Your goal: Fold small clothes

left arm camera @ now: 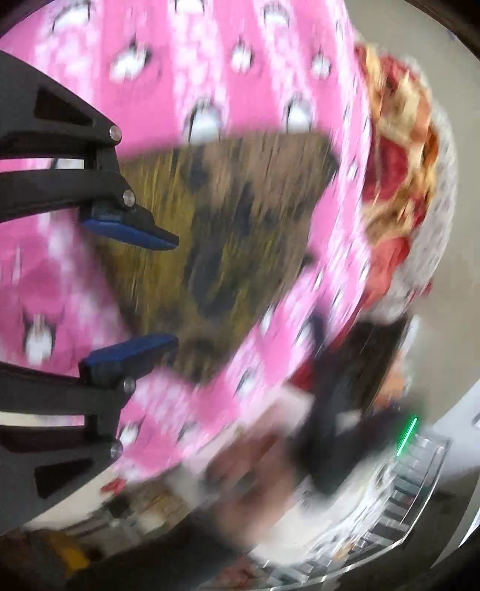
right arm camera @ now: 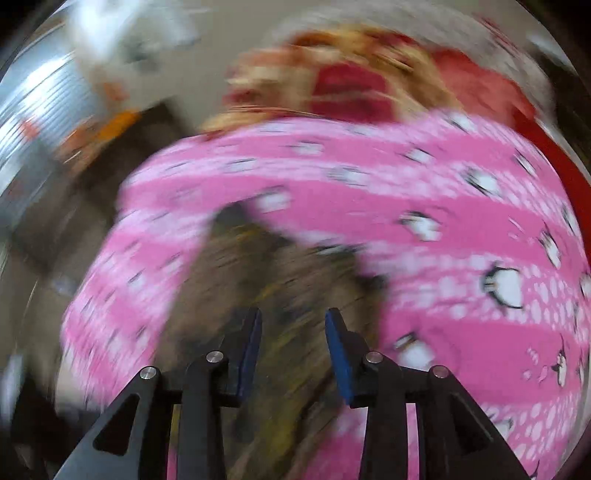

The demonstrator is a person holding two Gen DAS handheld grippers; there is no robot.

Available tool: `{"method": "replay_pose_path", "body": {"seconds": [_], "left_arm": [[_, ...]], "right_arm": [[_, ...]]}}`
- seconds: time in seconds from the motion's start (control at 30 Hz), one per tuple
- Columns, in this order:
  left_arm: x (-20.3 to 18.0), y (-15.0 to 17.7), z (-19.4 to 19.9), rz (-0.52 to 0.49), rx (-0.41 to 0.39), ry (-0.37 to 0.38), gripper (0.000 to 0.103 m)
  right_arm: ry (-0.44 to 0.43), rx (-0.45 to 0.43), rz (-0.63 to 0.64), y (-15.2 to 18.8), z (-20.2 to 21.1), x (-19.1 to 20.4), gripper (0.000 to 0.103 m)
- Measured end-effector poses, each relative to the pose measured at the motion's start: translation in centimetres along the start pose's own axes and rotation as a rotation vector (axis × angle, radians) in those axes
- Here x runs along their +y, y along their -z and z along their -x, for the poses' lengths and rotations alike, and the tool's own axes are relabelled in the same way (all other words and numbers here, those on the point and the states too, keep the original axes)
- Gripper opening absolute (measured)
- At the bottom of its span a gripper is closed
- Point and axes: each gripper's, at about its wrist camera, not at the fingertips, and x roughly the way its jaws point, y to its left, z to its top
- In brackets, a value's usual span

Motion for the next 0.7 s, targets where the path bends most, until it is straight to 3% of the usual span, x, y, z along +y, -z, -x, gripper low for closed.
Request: {"method": "replay_pose_path", "body": {"seconds": [0.03,0.07,0.13,0.2,0.23,0.33,0.43,0.53,0.57,0.63,0.7], "left_arm": [[1.4,0.0,-0.6,0.034,0.016,-0.032,0.038],[2.1,0.3,-1.4,0.055,0.039,-0.052,0.016],[3.3,1.4,-4.3,0.105,0.113,-0.095,0.003],[4.2,2.9,-6.2,0.149,0.158,-0.083,0.003],[3.9,3.1,-6.3,0.142,0.143,-0.091,0.003],[3.3,2.3,-5.9,0.125,0.153,-0.1,0.003],[3.4,-1.1,-4.1,0.136,0.077,-0.082,0.006],[3.6,-6.7,-5.0,0.142,-0.025,-0.138,0.033],[3.7,-8.1,-5.9,0.151,-0.035,-0.155,0.035],[4.5,-11.0,-8.6,0.167,-0.028,-0.19,0.035],[5.1,-12.8,-11.7,0.153,-0.027,-0.252,0.035]], "right_arm": [[-0.016,0.015,0.07,1.7,0.4,2.0,0.04],[-0.033,0.027,0.108,2.9,0.4,3.3,0.04],[-0.026,0.075,0.198,6.1,-0.5,5.4,0.039],[0.073,0.162,0.149,9.3,-2.7,4.1,0.039],[0.116,0.214,0.099,10.9,-4.2,2.8,0.033],[0.067,0.137,-0.027,12.4,-3.1,1.1,0.033],[0.068,0.08,-0.019,10.4,-0.5,1.5,0.033],[0.122,-0.034,-0.06,6.4,1.2,1.2,0.036],[0.168,-0.059,-0.11,4.7,0.7,0.8,0.038],[0.289,-0.064,-0.204,2.2,-1.2,-0.1,0.053],[0.407,-0.049,-0.3,0.8,-4.0,-0.5,0.054]]}}
